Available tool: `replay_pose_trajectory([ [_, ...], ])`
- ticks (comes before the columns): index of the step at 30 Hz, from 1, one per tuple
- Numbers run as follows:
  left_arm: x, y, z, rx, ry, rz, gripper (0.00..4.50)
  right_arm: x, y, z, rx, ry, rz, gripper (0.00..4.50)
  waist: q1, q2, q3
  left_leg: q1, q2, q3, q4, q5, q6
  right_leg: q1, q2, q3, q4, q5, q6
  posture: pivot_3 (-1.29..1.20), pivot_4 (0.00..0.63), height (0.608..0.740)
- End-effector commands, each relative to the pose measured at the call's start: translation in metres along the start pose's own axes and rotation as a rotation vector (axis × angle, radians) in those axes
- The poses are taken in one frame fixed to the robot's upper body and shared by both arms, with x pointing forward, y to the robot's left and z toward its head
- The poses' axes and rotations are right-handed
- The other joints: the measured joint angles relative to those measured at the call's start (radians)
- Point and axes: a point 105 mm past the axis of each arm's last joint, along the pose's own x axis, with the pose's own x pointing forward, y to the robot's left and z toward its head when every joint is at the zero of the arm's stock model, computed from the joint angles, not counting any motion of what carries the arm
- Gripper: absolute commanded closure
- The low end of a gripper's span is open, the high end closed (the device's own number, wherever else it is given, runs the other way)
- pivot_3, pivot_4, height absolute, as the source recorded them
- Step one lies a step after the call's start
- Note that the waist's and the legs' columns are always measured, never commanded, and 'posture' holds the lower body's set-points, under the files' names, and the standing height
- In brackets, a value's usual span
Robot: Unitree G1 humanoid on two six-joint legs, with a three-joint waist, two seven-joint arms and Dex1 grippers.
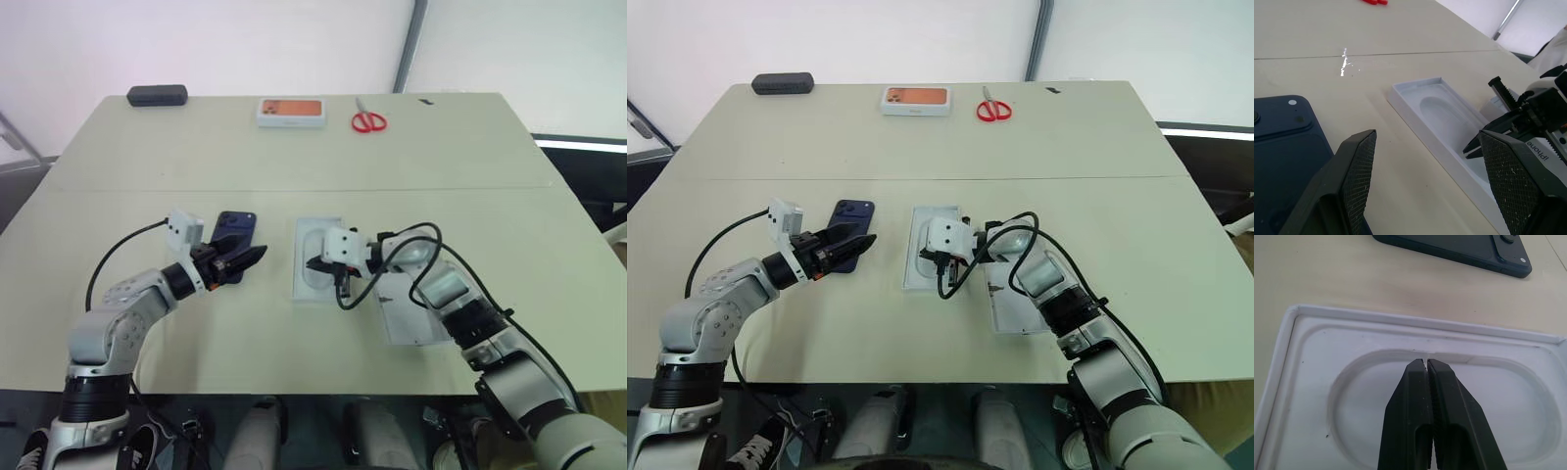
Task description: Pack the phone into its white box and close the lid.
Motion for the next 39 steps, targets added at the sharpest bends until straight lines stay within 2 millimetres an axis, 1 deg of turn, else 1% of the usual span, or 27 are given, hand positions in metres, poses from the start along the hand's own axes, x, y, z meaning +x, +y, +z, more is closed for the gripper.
replay_pose_trajectory([
  [1,-0.001,0.0,0.012,0.045,-0.033,-0.003,0.97,-0.005,-0.008,0.02,-0.059,-0.059,-0.027,4.36,0.0,0.0,0.0,0.0,0.0,0.0,0.0,0.0,0.0,0.0,0.0,0.0,0.0,0.0,0.0,0.0,0.15,0.74],
  [3,-0.001,0.0,0.013,0.046,-0.035,-0.003,0.97,-0.008,-0.016,0.022,-0.087,-0.059,-0.063,4.36,0.0,0.0,0.0,0.0,0.0,0.0,0.0,0.0,0.0,0.0,0.0,0.0,0.0,0.0,0.0,0.0,0.15,0.74],
  [5,-0.001,-0.001,0.012,0.049,-0.033,-0.003,0.97,-0.015,-0.043,0.029,-0.125,-0.065,-0.205,4.36,-0.002,0.0,0.0,0.0,0.0,0.0,0.0,0.0,0.0,0.0,0.0,0.0,0.0,0.0,0.0,0.0,0.15,0.74],
  [6,0.0,-0.001,0.01,0.052,-0.029,-0.004,0.97,-0.017,-0.052,0.029,-0.132,-0.059,-0.249,4.36,-0.003,0.0,0.0,0.0,0.0,0.0,0.0,0.0,0.0,0.0,0.0,0.0,0.0,0.0,0.0,0.0,0.15,0.74],
  [7,0.0,-0.001,0.009,0.055,-0.024,-0.004,0.97,-0.018,-0.057,0.028,-0.141,-0.049,-0.265,4.36,-0.003,0.0,0.0,0.0,0.0,0.001,0.0,0.0,-0.001,-0.001,0.0,0.001,0.001,0.0,0.0,0.0,0.15,0.74],
  [8,0.0,-0.001,0.008,0.057,-0.021,-0.005,0.97,-0.018,-0.057,0.026,-0.149,-0.039,-0.26,4.36,-0.002,0.0,0.0,0.0,0.0,0.001,0.0,0.0,-0.001,-0.001,0.0,0.001,0.001,0.0,0.0,0.0,0.15,0.74],
  [12,0.001,-0.001,0.01,0.061,-0.019,-0.006,0.97,-0.01,-0.051,0.017,-0.168,-0.01,-0.227,4.36,-0.001,0.0,0.0,0.0,0.0,0.0,-0.001,0.0,-0.001,-0.001,0.0,0.0,0.001,0.0,0.0,0.0,0.15,0.74],
  [15,-0.001,0.001,0.011,0.072,-0.012,0.001,0.97,-0.001,-0.035,0.005,-0.186,0.037,-0.153,4.36,-0.001,0.0,0.0,0.0,0.0,0.0,-0.001,0.0,-0.001,-0.001,0.0,0.0,0.001,0.0,0.0,0.0,0.15,0.74],
  [19,-0.002,0.004,0.011,0.074,-0.009,0.013,0.97,0.005,-0.014,-0.019,-0.247,0.139,-0.054,4.36,-0.002,0.0,0.0,0.0,0.0,0.0,0.0,0.0,-0.001,-0.001,0.0,0.0,0.001,0.0,0.0,0.0,0.15,0.74],
  [20,-0.003,0.005,0.01,0.074,-0.007,0.016,0.97,0.005,-0.012,-0.022,-0.251,0.147,-0.047,4.36,-0.002,0.0,0.0,0.0,0.0,0.001,0.0,0.0,-0.001,-0.001,0.0,0.0,0.001,0.0,0.0,0.0,0.15,0.74],
  [22,-0.003,0.007,0.007,0.07,0.003,0.026,0.97,0.005,-0.011,-0.02,-0.231,0.13,-0.051,4.36,-0.003,0.0,0.0,0.001,0.0,0.0,0.0,0.0,-0.001,0.0,0.001,0.0,0.001,0.0,0.0,0.0,0.15,0.74],
  [25,-0.004,0.008,0.008,0.068,0.003,0.03,0.97,0.003,-0.018,-0.012,-0.234,0.095,-0.085,4.36,-0.003,0.0,0.0,0.001,0.0,0.0,-0.001,0.0,-0.001,0.0,0.001,0.0,0.001,0.0,0.0,0.0,0.15,0.74],
  [28,-0.012,0.017,0.007,0.037,0.044,0.057,0.97,-0.003,-0.03,0.012,-0.141,-0.027,-0.15,4.36,-0.003,0.0,0.0,0.001,0.0,0.0,-0.001,0.0,-0.001,0.0,0.001,0.0,0.001,0.0,0.0,0.0,0.15,0.74],
  [30,-0.017,0.025,0.009,0.005,0.054,0.08,0.97,-0.006,-0.033,0.024,-0.14,-0.074,-0.159,4.36,-0.004,0.0,0.0,0.001,0.0,0.0,-0.001,0.0,-0.001,-0.001,0.001,0.0,0.002,0.0,0.0,0.0,0.15,0.74],
  [31,-0.019,0.028,0.011,-0.01,0.052,0.085,0.97,-0.007,-0.033,0.028,-0.142,-0.09,-0.162,4.36,-0.003,0.0,0.0,0.001,0.0,0.0,-0.001,0.0,-0.001,-0.001,0.001,0.0,0.002,0.0,0.0,0.0,0.15,0.74],
  [33,-0.028,0.041,0.021,-0.053,0.042,0.115,0.97,-0.005,-0.038,0.049,-0.078,-0.167,-0.182,4.36,-0.004,0.0,0.0,0.001,0.0,0.0,-0.001,0.0,-0.001,-0.001,0.001,0.0,0.002,0.0,0.0,0.0,0.15,0.74],
  [34,-0.032,0.048,0.027,-0.075,0.035,0.137,0.97,-0.003,-0.038,0.059,-0.06,-0.198,-0.188,4.36,-0.005,0.0,0.0,0.001,0.0,0.0,-0.001,0.0,-0.001,-0.001,0.001,0.0,0.002,0.0,0.0,0.0,0.15,0.74],
  [36,-0.041,0.06,0.032,-0.145,0.03,0.154,0.97,0.007,-0.03,0.074,-0.048,-0.237,-0.165,4.36,-0.006,0.0,0.0,0.0,0.0,-0.001,-0.001,0.0,-0.001,-0.002,0.001,0.0,0.003,0.0,0.0,0.0,0.15,0.74],
  [38,-0.047,0.069,0.033,-0.24,0.027,0.156,0.97,0.019,-0.022,0.084,-0.052,-0.252,-0.135,4.36,-0.011,0.0,0.0,0.0,0.0,-0.001,-0.001,0.0,-0.001,-0.002,0.002,0.0,0.004,0.0,0.0,0.0,0.15,0.74],
  [39,-0.049,0.072,0.032,-0.254,0.03,0.159,0.97,0.026,-0.018,0.087,-0.082,-0.244,-0.128,4.36,-0.016,0.0,0.0,0.0,0.0,-0.001,-0.001,0.001,-0.001,-0.002,0.002,0.0,0.004,0.0,0.0,0.0,0.15,0.74],
])
